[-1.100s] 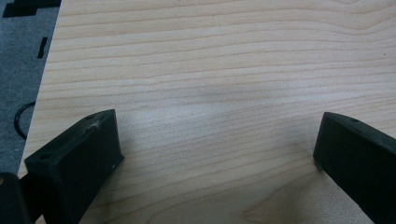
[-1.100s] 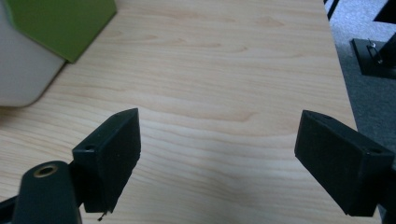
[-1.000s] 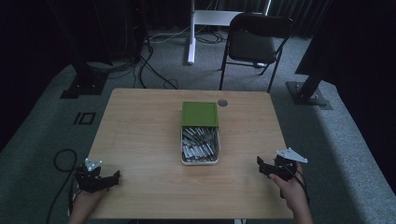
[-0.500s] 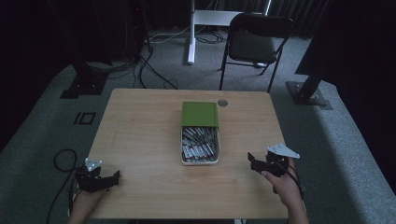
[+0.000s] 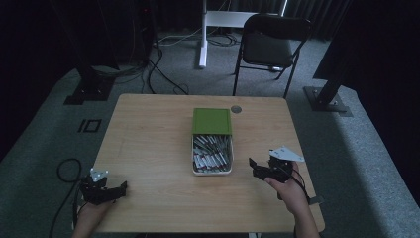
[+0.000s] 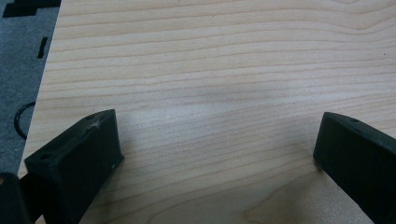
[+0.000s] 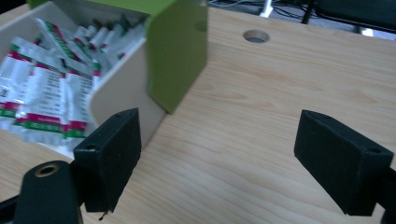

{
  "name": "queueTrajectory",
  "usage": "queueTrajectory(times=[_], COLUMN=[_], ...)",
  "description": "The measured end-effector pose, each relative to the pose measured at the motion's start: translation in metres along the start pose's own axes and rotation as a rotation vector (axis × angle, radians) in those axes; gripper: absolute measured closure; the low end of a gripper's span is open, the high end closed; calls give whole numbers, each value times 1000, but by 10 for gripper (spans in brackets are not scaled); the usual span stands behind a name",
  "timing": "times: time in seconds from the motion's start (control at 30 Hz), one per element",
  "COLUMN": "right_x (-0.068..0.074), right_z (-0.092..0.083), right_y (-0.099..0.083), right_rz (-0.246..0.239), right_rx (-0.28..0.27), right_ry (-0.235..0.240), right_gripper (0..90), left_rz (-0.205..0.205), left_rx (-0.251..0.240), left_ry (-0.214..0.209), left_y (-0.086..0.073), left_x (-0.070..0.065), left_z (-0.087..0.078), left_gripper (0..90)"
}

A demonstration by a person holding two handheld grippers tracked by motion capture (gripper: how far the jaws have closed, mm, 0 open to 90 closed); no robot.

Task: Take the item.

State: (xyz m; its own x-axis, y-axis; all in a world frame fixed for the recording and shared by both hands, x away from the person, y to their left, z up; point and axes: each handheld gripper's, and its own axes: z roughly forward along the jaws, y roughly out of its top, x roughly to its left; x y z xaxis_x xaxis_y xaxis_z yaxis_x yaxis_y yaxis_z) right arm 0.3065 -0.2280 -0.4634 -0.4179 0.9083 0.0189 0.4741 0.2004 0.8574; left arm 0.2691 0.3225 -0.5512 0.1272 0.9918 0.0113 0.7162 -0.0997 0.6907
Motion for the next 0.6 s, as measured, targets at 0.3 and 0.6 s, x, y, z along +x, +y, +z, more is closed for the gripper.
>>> queueTrajectory(times=[0.3,0.6], right_x=[18,35], right_z=[8,14], right_y=[14,27], right_rz=[-24,-60], right_rx=[-19,-41], right_ry=[39,65], right_gripper=[162,179], left_rz=[0,0], left_rx=[0,0], left_ry=[0,0], left_y=[0,0], left_x=[0,0], left_z=[0,0], left_gripper=[14,14])
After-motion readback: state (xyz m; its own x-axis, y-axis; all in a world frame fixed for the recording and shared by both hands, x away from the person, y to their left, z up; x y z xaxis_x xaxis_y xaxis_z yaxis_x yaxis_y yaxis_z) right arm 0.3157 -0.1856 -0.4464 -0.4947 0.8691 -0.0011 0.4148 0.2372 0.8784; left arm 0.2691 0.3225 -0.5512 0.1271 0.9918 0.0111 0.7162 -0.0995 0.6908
